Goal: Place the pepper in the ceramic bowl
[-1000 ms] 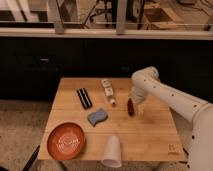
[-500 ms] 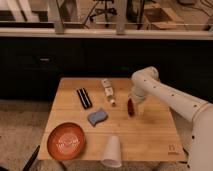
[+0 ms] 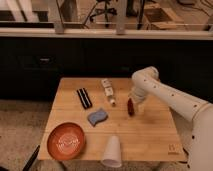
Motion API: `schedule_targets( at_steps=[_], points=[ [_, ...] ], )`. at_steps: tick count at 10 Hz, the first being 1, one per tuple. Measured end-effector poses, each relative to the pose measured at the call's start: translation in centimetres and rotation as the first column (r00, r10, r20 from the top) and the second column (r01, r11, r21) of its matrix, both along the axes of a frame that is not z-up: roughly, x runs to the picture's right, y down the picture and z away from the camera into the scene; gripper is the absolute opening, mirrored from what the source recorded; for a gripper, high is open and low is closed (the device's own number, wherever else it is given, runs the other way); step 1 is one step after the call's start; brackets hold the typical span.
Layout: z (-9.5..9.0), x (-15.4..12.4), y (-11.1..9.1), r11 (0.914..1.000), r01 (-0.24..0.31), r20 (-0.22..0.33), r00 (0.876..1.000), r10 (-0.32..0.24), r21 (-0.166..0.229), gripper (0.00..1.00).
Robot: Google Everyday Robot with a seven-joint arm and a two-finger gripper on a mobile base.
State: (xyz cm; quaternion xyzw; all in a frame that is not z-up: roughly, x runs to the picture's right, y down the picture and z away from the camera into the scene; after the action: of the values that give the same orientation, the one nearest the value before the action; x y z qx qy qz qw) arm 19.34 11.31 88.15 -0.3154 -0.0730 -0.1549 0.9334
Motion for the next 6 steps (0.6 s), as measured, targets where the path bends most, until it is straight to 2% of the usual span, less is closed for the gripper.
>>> schedule_targets(
  at_steps=[6],
  points=[
    [-0.05,0.06,-0.09,1.0,0.005,0.004,1.0,-0.005,0.003,0.8]
  ],
)
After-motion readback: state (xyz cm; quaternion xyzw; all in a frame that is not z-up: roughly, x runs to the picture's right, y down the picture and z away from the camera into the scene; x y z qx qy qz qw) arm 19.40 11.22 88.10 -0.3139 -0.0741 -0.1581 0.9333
